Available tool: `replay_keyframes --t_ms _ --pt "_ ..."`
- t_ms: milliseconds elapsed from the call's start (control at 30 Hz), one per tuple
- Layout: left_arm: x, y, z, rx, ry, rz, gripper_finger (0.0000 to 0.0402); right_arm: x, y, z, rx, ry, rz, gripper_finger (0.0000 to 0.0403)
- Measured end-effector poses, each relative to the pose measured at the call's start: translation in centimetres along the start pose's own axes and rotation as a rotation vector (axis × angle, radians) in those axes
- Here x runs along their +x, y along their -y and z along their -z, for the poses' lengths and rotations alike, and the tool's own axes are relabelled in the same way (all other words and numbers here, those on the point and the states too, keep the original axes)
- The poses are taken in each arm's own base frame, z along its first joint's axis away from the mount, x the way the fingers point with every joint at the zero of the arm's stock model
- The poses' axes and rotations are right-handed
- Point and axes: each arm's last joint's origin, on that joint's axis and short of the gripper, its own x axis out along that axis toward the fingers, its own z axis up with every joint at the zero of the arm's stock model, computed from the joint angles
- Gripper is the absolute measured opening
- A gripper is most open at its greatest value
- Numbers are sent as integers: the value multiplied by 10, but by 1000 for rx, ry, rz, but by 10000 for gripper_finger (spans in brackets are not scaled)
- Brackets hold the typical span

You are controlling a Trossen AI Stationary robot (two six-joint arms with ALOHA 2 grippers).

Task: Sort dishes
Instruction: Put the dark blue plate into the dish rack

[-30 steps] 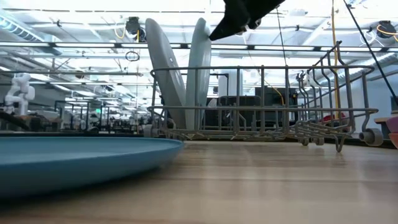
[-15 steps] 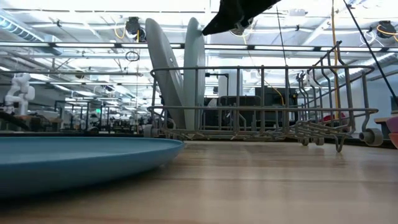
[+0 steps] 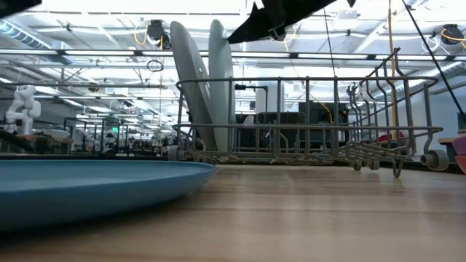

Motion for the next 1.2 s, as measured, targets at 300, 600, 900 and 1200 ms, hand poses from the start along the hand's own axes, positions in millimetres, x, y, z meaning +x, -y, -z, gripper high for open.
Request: replay_keyframes --t_ms 300,600,900,1200 --pt "33 5 6 21 -68 -29 173 11 6 7 -29 -4 0 0" --pt "45 10 6 40 -80 12 173 12 7 2 -23 66 -45 0" --pt "21 4 -2 0 -32 -6 173 12 8 0 -29 81 -38 0" --pt "-13 1 -11 -30 86 36 173 9 -4 -4 -72 106 -64 0"
